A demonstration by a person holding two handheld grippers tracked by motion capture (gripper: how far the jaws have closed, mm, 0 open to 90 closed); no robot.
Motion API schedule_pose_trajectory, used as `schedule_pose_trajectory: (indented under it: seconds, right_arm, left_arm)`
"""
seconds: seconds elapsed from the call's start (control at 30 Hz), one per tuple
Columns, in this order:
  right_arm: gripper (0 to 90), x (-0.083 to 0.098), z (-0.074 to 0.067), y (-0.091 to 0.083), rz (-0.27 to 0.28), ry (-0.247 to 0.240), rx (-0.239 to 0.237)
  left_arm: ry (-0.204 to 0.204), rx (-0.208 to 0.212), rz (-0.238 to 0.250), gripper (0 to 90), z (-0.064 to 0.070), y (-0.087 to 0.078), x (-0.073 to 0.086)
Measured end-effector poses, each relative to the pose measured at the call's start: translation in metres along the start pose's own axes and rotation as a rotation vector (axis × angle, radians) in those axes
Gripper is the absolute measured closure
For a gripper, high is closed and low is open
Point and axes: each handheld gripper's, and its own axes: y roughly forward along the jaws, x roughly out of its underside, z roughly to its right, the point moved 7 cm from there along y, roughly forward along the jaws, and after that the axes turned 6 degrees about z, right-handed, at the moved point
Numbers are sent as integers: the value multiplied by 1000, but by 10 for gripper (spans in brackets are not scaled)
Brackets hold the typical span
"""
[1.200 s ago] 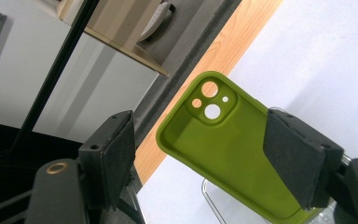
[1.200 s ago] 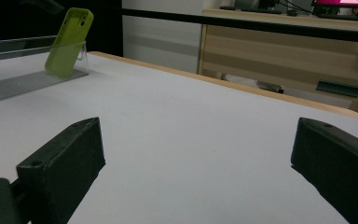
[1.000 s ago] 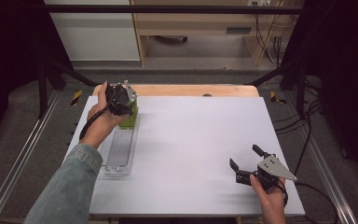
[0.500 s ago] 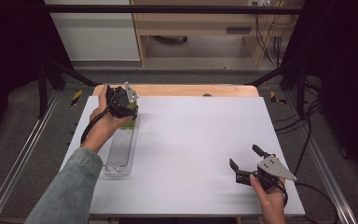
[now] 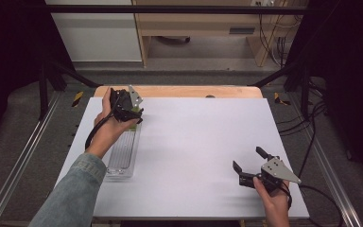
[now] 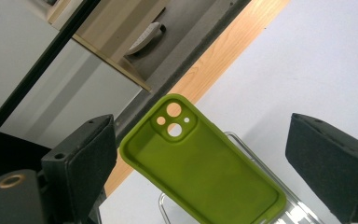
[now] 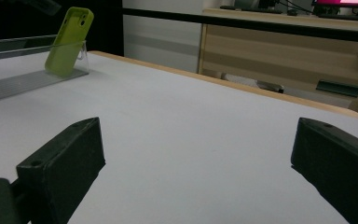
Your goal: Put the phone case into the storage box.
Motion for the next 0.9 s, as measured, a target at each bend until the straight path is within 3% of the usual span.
schedule_pose_trajectory:
  seconds: [0.27,0.43,0.9]
  right_arm:
    - [29,0,0,0,-1,-1,-1]
    - [29,0,0,0,-3,0,-1]
    - [29,0,-1,0,-2,2,-3]
  left_arm:
    - [-23,16,8,80,5,-2,2]
    - [4,9,6,79,9,-5,3]
    - [22,-4,36,79,19,-12,-3]
